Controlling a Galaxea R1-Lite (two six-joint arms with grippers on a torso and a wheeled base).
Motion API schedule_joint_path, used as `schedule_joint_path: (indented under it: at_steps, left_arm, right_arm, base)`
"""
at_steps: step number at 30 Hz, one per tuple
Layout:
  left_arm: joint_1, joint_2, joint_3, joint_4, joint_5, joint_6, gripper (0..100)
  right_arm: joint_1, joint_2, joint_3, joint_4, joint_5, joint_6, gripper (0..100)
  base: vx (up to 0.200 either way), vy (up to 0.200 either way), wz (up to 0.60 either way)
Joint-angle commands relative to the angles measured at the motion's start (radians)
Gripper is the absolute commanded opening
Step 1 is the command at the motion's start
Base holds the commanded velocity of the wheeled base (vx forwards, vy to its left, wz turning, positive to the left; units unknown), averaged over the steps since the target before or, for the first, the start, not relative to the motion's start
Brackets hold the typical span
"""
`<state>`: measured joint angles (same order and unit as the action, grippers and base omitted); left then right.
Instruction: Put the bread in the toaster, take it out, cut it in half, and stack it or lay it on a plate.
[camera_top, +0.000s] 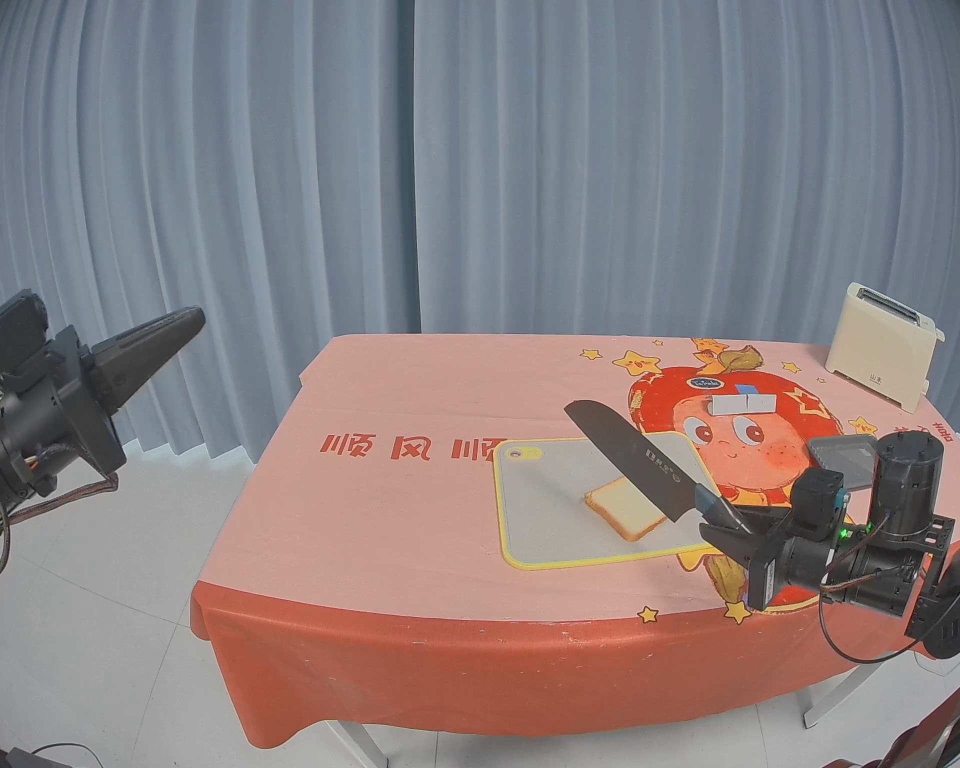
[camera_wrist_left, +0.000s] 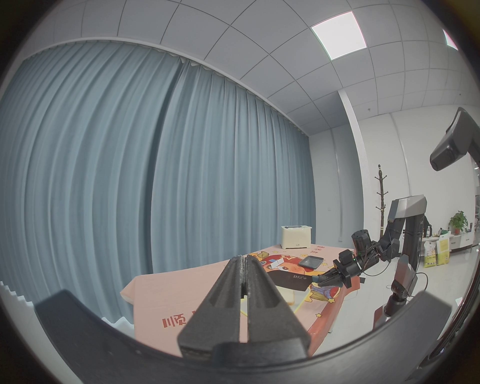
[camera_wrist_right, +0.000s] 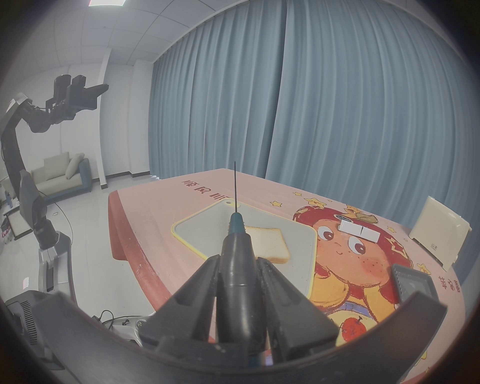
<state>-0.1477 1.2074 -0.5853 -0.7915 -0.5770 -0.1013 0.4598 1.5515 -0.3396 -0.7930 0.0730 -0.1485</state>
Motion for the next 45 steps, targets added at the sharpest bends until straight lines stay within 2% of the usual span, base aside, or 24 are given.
schedule_joint_path:
  at_steps: [1, 6, 10, 12, 16, 19, 22, 26, 35, 45]
  left_arm:
    - [-0.033, 0.100, 0.007, -0.038, -0.004, 0.014, 0]
    - [-0.050, 0.199, -0.007, -0.126, 0.000, 0.005, 0]
    - [-0.052, 0.307, -0.077, -0.184, 0.000, 0.009, 0]
    - [-0.075, 0.353, -0.122, -0.203, 0.000, 0.006, 0]
    - [-0.151, 0.405, -0.205, -0.198, 0.006, 0.000, 0]
    - [-0.165, 0.434, -0.229, -0.198, 0.008, 0.000, 0]
    - [-0.196, 0.523, -0.312, -0.206, 0.013, 0.002, 0]
    - [-0.199, 0.566, -0.378, -0.201, 0.011, 0.002, 0]
    - [-0.227, 0.630, -0.432, -0.201, 0.009, 0.003, 0]
    - [-0.217, 0.776, -0.610, -0.204, 0.014, 0.003, 0]
  right_arm:
    - [-0.015, 0.007, -0.007, -0.002, -0.001, 0.003, 0]
    - [-0.030, -0.002, -0.009, 0.000, -0.002, 0.001, 0]
    - [-0.030, 0.001, -0.007, 0.000, -0.001, 0.001, 0]
    - [-0.036, 0.004, -0.009, 0.000, -0.001, 0.001, 0]
    - [-0.044, 0.007, -0.009, 0.000, -0.001, 0.001, 0]
    - [-0.043, 0.007, -0.009, 0.001, -0.001, 0.001, 0]
    - [-0.047, 0.004, -0.007, 0.003, -0.001, 0.001, 0]
    - [-0.050, 0.001, -0.006, 0.005, -0.001, 0.001, 0]
    - [-0.050, 0.001, -0.001, 0.006, 0.001, 0.001, 0]
    - [-0.056, -0.001, 0.001, 0.008, -0.001, 0.001, 0]
  base:
    - [0.000, 0.000, 0.00]
    - [0.000, 0.000, 0.00]
    - [0.000, 0.000, 0.00]
    - [0.000, 0.000, 0.00]
    - [0.000, 0.000, 0.00]
    - [0.000, 0.000, 0.00]
    - [0.000, 0.000, 0.00]
    - [0.000, 0.000, 0.00]
    - [0.000, 0.000, 0.00]
    - [0.000, 0.000, 0.00]
